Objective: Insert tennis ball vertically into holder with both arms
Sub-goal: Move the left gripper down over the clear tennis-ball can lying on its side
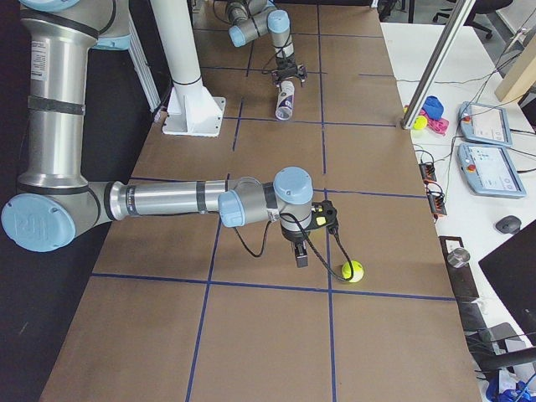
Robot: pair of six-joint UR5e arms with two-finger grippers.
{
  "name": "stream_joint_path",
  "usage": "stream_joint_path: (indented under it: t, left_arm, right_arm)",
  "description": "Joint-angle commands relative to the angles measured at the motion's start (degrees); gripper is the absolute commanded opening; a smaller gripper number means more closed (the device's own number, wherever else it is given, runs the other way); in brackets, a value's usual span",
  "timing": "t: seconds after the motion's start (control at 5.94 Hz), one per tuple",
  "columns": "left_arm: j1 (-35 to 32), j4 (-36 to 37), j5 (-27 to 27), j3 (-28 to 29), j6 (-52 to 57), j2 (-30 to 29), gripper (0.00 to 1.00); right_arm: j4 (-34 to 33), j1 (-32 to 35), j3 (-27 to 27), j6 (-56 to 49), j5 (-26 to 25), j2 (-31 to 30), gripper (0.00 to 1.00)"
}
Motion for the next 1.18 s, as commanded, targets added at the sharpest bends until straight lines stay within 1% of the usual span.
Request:
stream_joint_path:
  t: [0.0, 0.17, 0.34, 1.01]
  left_arm:
    - [3.0, 0.3, 2.9, 3.0, 0.2, -0.5, 1.00]
    - [3.2, 0.3, 2.9, 5.8, -0.2, -2.1, 1.00]
    - [3.4, 0.3, 2.9, 7.3, -0.5, -2.7, 1.00]
    - [4.2, -0.8, 2.9, 11.5, -4.2, -3.5, 1.00]
  right_arm:
    - [0.0, 0.0, 0.0, 0.0, 0.0, 0.0, 1.00]
    - [0.0, 0.0, 0.0, 0.0, 0.0, 0.0, 1.00]
    - [0.0, -0.1, 0.0, 0.0, 0.0, 0.0, 1.00]
    - [0.0, -0.1, -0.6, 0.0, 0.0, 0.0, 1.00]
